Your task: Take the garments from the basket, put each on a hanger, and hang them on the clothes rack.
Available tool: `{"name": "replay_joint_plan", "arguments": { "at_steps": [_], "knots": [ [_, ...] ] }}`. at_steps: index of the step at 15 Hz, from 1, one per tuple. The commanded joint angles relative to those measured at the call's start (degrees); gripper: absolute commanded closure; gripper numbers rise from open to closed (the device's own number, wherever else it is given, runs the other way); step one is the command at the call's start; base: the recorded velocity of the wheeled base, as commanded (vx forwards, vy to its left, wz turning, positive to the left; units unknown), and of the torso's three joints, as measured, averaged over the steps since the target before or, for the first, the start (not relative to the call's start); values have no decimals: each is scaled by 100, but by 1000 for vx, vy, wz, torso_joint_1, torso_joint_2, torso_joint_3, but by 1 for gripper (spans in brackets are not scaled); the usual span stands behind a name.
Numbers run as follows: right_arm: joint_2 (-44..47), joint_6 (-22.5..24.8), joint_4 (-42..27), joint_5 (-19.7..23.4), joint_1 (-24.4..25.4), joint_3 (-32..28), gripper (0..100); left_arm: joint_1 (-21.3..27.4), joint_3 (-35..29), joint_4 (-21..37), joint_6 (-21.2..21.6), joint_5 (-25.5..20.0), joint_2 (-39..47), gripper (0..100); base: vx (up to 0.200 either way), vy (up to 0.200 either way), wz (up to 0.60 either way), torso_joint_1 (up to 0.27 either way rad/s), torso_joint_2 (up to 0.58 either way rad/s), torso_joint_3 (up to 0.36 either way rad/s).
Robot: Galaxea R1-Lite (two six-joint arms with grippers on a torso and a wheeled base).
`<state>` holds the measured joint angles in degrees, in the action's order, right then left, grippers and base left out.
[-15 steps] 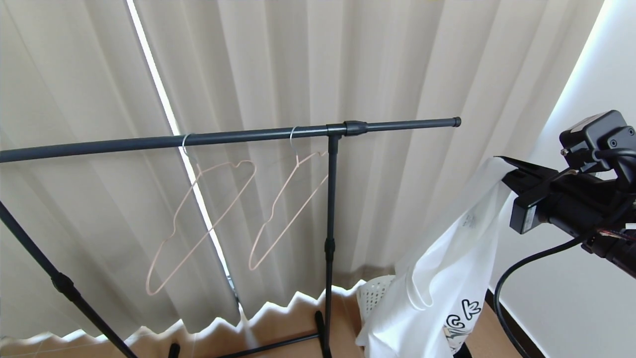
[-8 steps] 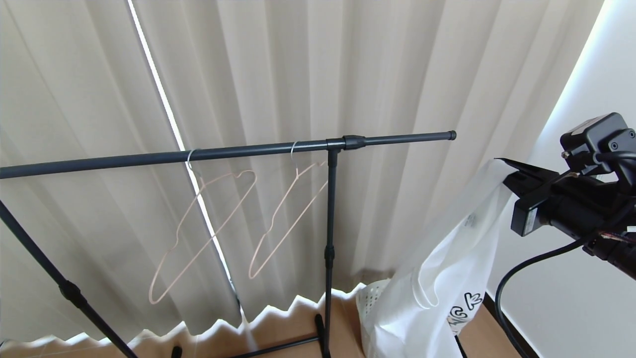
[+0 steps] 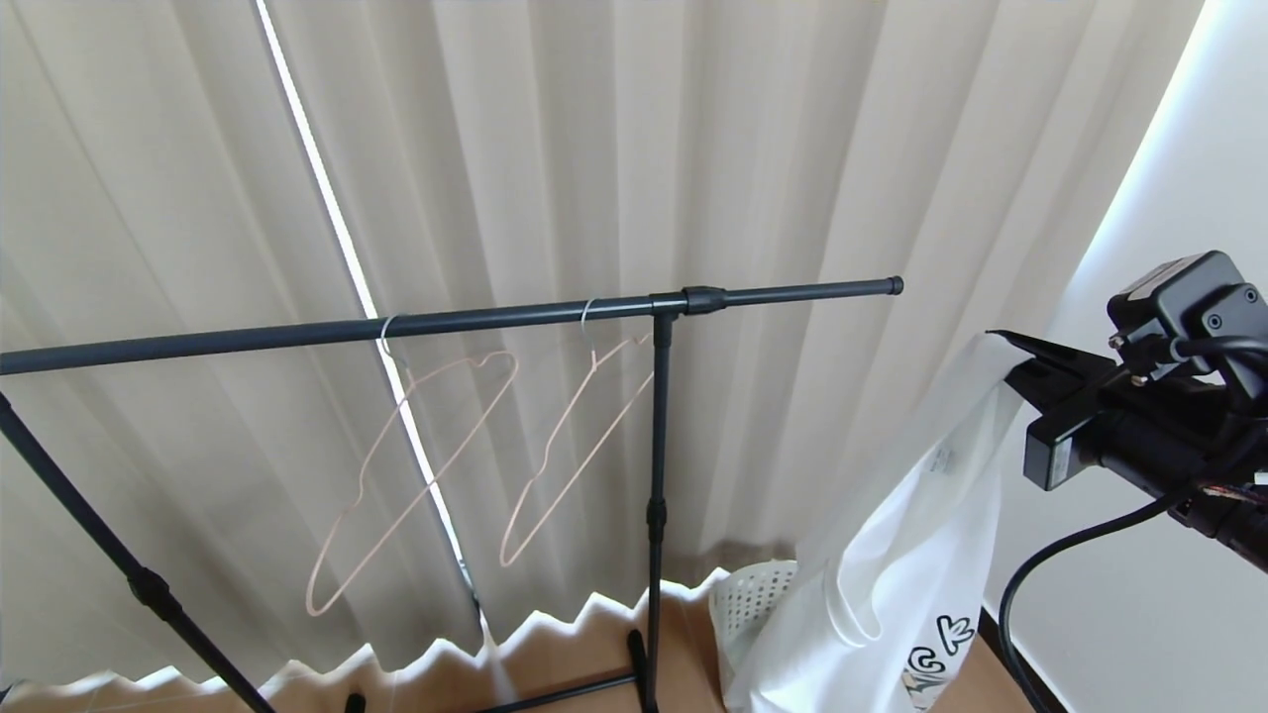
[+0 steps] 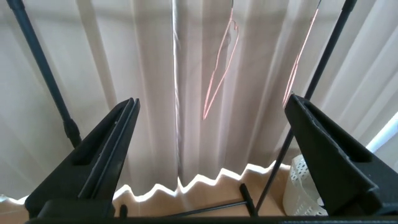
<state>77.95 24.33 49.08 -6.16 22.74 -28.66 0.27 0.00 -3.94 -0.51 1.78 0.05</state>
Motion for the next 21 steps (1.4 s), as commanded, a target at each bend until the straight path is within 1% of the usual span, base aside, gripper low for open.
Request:
{"name": "replay_joint_plan", "arguments": {
  "at_steps": [1, 3, 7, 17, 21],
  "knots": [
    [-16, 10, 5, 0, 3, 10, 100, 0, 0, -2, -2, 7, 4, 0, 0, 0, 600, 2, 2, 2],
    [-8, 1, 5, 9, 3, 10, 100, 0, 0, -2, -2, 7, 4, 0, 0, 0, 600, 0, 0, 7],
    [10, 10, 5, 9, 3, 1, 100, 0, 0, -2, -10, 7, 4, 0, 0, 0, 0, 0, 0, 0],
    [19, 10, 5, 9, 3, 45, 100, 0, 0, -2, -2, -11, 4, 0, -200, 0, 0, -1, 3, 0],
    [28, 10, 5, 9, 3, 62, 100, 0, 0, -2, -19, -11, 4, 0, 0, 200, 0, -1, 1, 5]
  ]
}}
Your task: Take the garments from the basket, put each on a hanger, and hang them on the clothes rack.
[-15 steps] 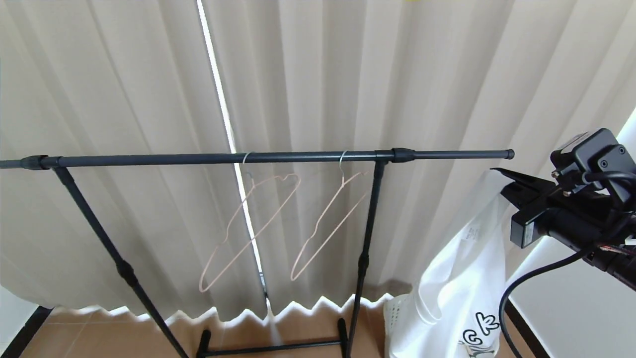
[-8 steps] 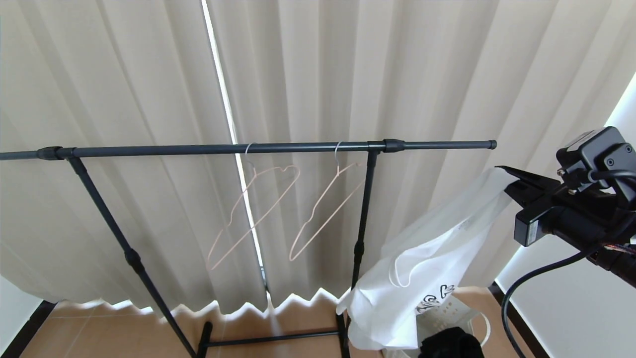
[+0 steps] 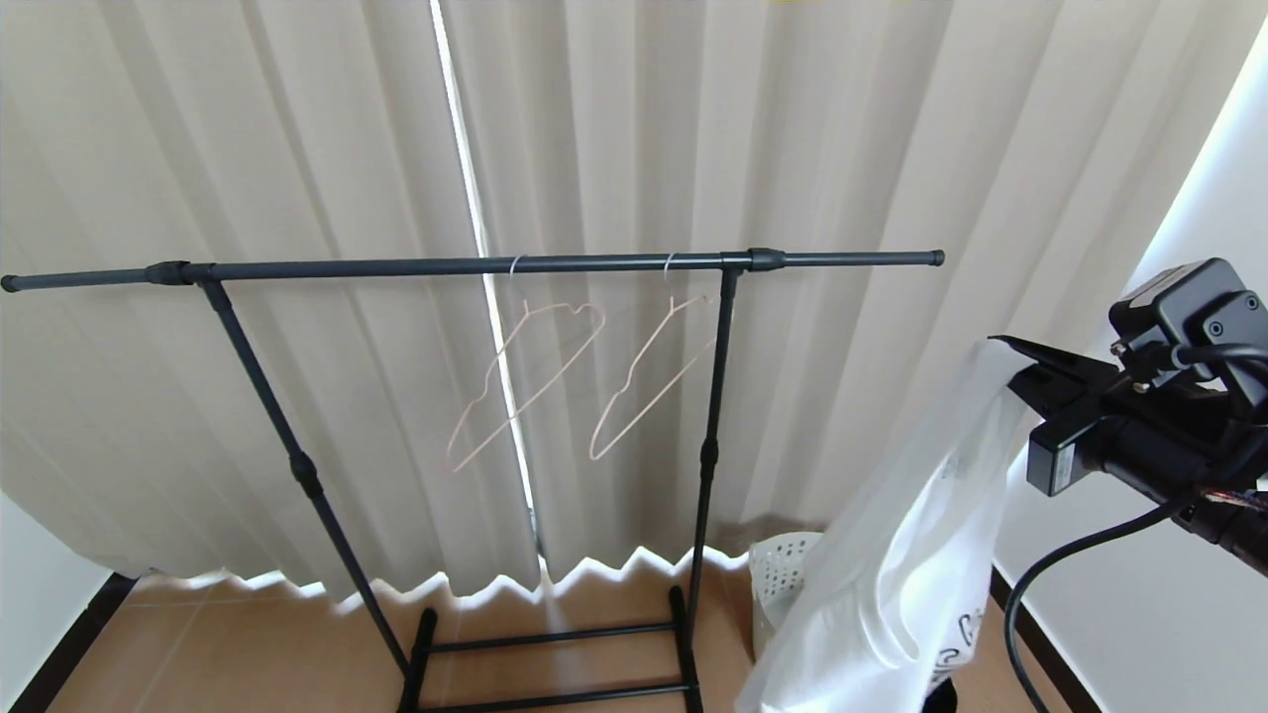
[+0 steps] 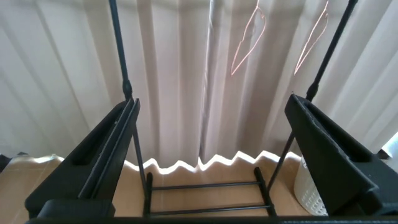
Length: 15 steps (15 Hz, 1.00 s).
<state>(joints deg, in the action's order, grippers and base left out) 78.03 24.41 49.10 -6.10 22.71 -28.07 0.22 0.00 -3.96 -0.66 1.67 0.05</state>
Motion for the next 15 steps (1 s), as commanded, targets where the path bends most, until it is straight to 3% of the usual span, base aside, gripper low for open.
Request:
{"name": "replay_joint_plan", "arguments": {
  "at_steps": [1, 10, 12, 14, 15],
  "knots": [
    [10, 3, 3, 3, 5, 13, 100, 4, 0, 1, -4, 9, 4, 0, 0, 200, 0, -7, -2, 2],
    [72, 3, 3, 3, 14, 30, 100, 4, 0, 1, 4, 18, 4, 0, 0, 22, 0, 1, 0, 0],
    [379, 3, 12, -41, 383, -75, 100, 40, 0, 36, 75, -18, 83, 0, 0, 0, 0, 0, 0, 0],
    [793, -6, 20, -50, 752, -365, 100, 92, -123, 229, 435, -114, 1129, 0, 0, 0, 0, 0, 0, 0],
    [1039, -15, -15, -41, 779, -726, 100, 171, -615, 229, 321, -545, 1929, 0, 0, 0, 0, 0, 0, 0]
  ]
}}
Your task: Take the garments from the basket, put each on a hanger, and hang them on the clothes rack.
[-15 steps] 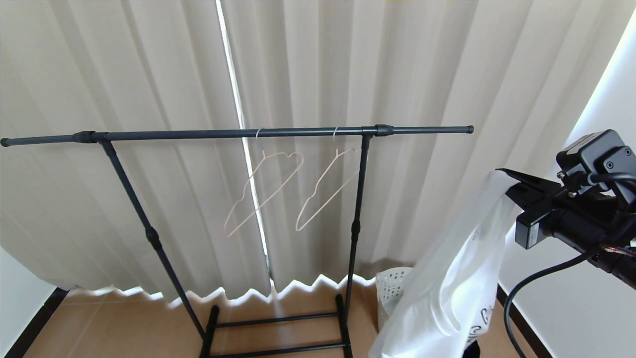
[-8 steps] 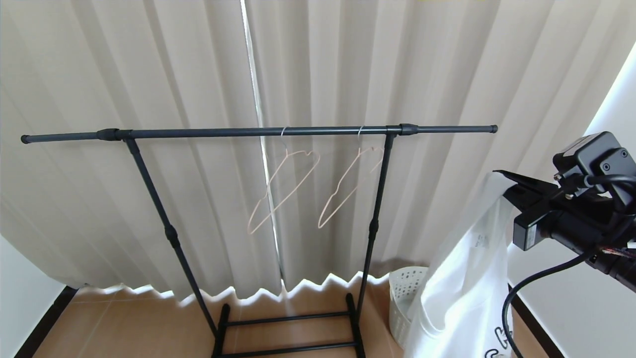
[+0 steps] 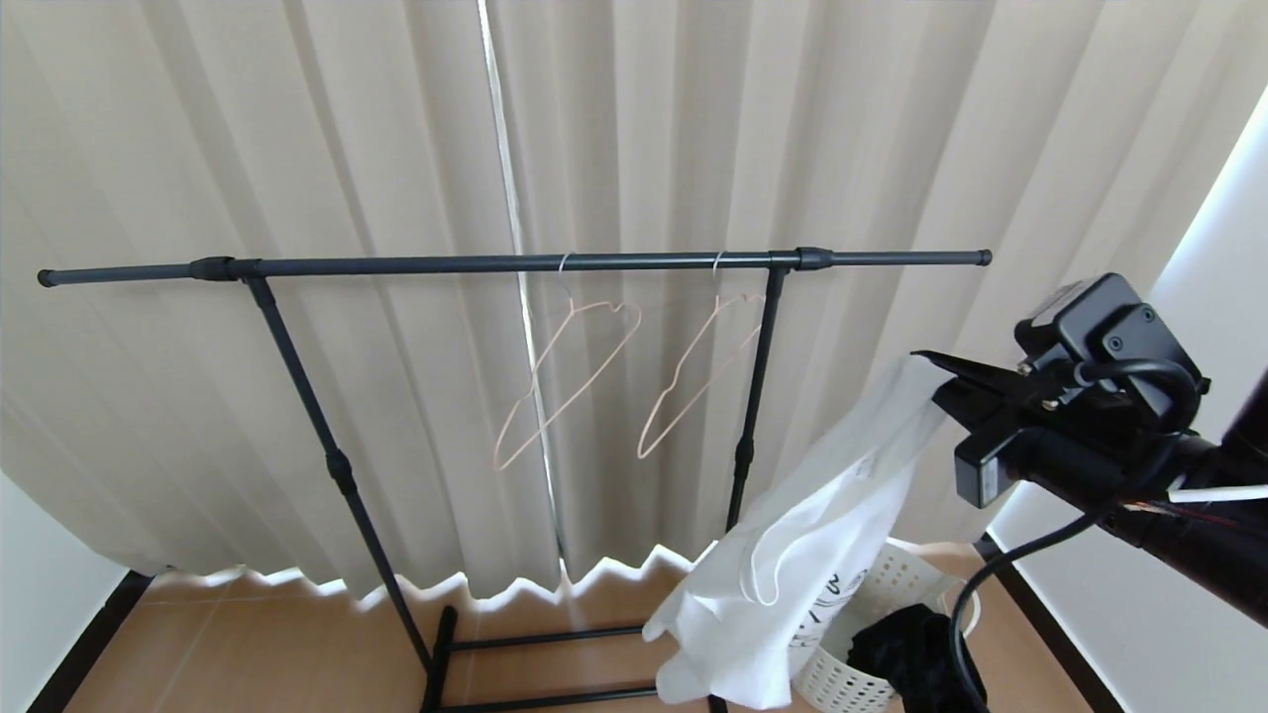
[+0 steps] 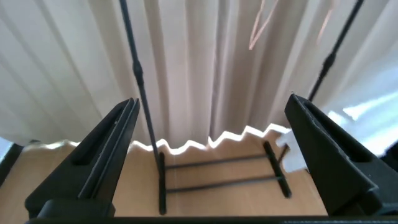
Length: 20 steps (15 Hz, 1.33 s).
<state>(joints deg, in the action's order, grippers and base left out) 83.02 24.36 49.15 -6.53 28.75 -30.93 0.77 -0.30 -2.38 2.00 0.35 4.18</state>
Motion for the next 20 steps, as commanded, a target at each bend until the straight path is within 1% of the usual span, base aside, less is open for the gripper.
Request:
{"name": "replay_joint_plan", "arguments": {
  "at_steps": [1, 2, 3, 4, 5, 6, 7, 8, 9, 10, 11, 14, 16, 18, 19, 20],
  "knots": [
    [804, -80, -11, -6, 219, -739, 100, 169, -1138, 80, -226, -756, 2245, 0, 0, 0, 0, 0, 0, 0],
    [1015, -414, -11, -6, 228, -950, 100, 257, -1780, 88, -525, -923, 3203, 0, 0, 0, 0, 0, 0, 0],
    [1155, -845, -81, -6, 263, -1073, 100, 547, -2369, 106, -701, -914, 4091, 0, 0, 0, 0, 0, 0, 0],
    [1296, -968, -72, -23, 272, -1284, 100, 908, -2756, 167, -921, -862, 4671, 0, 0, 0, 0, 0, 0, 0],
    [1401, -1109, -81, -23, 342, -1486, 100, 1452, -3195, 308, -1184, -659, 5224, 0, 0, 0, 0, 0, 0, 0],
    [1445, -1311, -81, -41, 386, -1609, 100, 2156, -3555, 405, -1553, -361, 5813, 0, 0, 0, 0, 0, 0, 0],
    [1542, -1416, -72, -94, 404, -1680, 100, 2621, -3802, 396, -1861, -167, 6200, 0, 0, 0, 0, 0, 0, 0],
    [1656, -1478, -2, -146, 404, -1750, 100, 3263, -4065, 387, -2265, -71, 6868, 0, 0, 0, 0, 0, 0, 0],
    [1665, -1469, 7, -155, 421, -1750, 100, 3702, -4215, 334, -2520, -71, 7387, 0, 0, 0, 0, 0, 0, 0],
    [1656, -1478, 7, -155, 483, -1741, 100, 3905, -4355, 273, -2626, -62, 7800, 0, 0, 0, 0, 0, 0, 0],
    [1656, -1478, 7, -164, 518, -1741, 100, 4010, -4540, 194, -2643, -44, 8204, 0, 0, 0, 0, 0, 0, 0],
    [1674, -1478, 7, -164, 553, -1750, 100, 4177, -5304, 123, -2643, -79, 9259, 0, 0, 0, 0, 0, 0, 0],
    [1665, -1478, 7, -164, 667, -1750, 100, 4239, -5665, 44, -2643, -79, 9724, 0, 0, 0, 0, 0, 0, 0],
    [1665, -1478, 7, -182, 790, -1724, 100, 4239, -5858, -193, -2643, -62, 10094, 0, 0, 0, 0, 0, 0, 0],
    [1665, -1478, 7, -252, 896, -1715, 100, 4239, -5981, -413, -2643, -62, 10331, 0, 0, 0, 0, 0, 0, 0],
    [1665, -1478, 7, -287, 949, -1715, 100, 4239, -6052, -474, -2652, -53, 10419, 0, 0, 0, 0, 0, 0, 0]
  ]
}}
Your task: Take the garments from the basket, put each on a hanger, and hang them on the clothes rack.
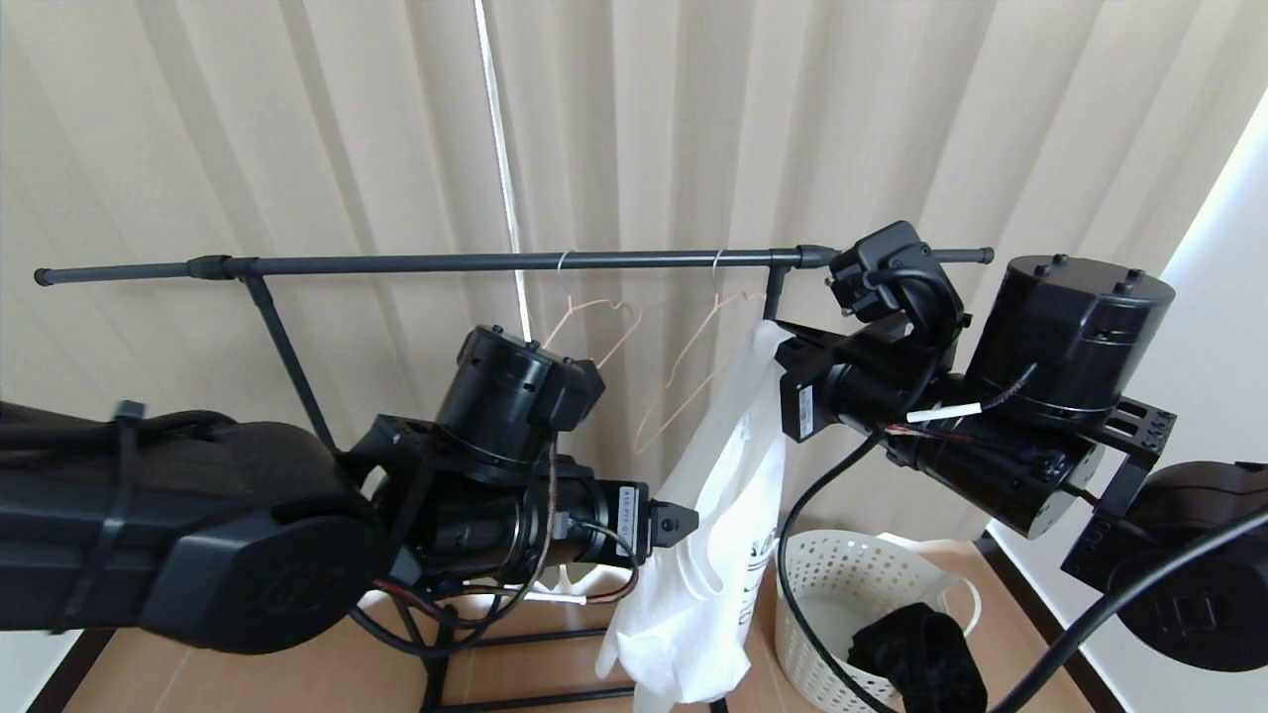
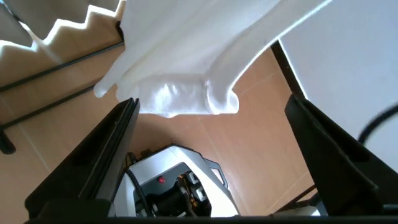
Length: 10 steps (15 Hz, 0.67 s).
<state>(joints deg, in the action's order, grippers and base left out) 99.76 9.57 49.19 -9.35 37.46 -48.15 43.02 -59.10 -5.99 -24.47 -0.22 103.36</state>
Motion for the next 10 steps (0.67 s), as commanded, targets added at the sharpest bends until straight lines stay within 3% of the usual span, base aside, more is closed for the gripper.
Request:
{"name": "replay_joint_plan", "arguments": {
  "at_steps": [1, 7, 10],
  "knots": [
    [-9, 10, 3, -23, 121, -1, 100, 13, -295, -140, -5, 4, 632, 0, 0, 0, 0, 0, 0, 0],
    [26, 10, 12, -41, 218, -1, 100, 101, -726, -140, -58, 127, 826, 0, 0, 0, 0, 0, 0, 0],
    [-246, 27, 12, -14, 226, 245, 100, 92, -963, -140, -339, 699, 1300, 0, 0, 0, 0, 0, 0, 0]
  ]
}}
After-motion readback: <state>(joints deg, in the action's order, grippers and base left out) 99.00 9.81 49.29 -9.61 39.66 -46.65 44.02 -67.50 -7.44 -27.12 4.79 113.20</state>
